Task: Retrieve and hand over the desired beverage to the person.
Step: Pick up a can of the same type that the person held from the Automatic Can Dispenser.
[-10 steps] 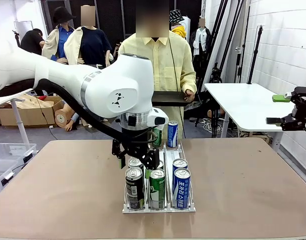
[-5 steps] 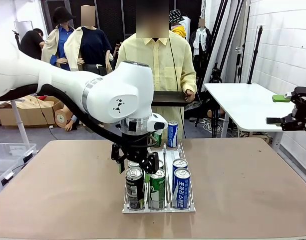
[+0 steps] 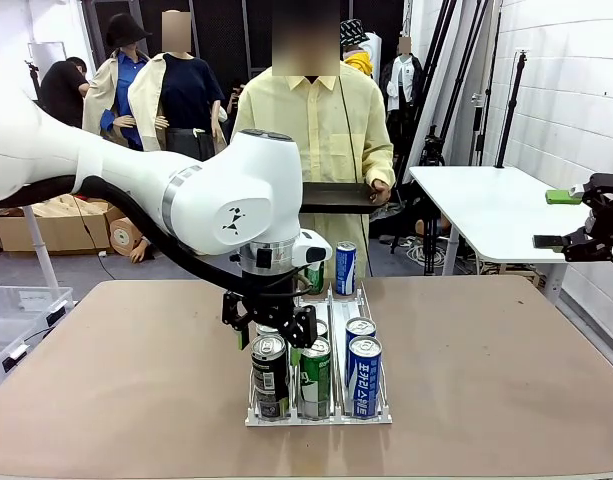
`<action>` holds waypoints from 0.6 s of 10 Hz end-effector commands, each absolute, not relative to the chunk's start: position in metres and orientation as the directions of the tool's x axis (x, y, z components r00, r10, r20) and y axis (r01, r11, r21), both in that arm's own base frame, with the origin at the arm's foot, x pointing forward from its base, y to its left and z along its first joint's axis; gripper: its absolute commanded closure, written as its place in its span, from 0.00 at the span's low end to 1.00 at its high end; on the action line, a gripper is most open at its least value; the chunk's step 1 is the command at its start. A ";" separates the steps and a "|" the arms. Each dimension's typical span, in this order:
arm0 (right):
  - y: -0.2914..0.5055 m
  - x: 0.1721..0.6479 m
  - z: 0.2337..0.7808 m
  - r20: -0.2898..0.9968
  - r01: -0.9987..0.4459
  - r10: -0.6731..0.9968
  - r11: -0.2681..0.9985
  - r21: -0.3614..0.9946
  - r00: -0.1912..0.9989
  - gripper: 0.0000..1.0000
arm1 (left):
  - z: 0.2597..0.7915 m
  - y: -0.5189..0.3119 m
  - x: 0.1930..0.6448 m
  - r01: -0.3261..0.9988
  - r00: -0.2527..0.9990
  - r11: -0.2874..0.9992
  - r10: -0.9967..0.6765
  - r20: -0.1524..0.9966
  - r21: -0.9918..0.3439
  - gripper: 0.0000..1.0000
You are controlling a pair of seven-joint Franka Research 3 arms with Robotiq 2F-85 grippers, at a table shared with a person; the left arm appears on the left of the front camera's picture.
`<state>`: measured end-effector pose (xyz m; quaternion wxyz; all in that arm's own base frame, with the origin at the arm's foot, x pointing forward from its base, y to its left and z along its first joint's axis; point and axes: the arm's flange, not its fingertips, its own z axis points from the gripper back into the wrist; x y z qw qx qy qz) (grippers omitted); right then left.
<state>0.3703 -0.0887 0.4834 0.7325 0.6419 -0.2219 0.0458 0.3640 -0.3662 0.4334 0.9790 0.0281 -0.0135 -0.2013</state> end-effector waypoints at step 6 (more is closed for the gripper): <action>-0.089 0.370 0.484 0.377 -0.348 -0.217 0.160 0.924 0.900 0.00 | 0.419 -0.368 0.372 0.325 0.944 0.944 -0.328 0.042 0.055 0.00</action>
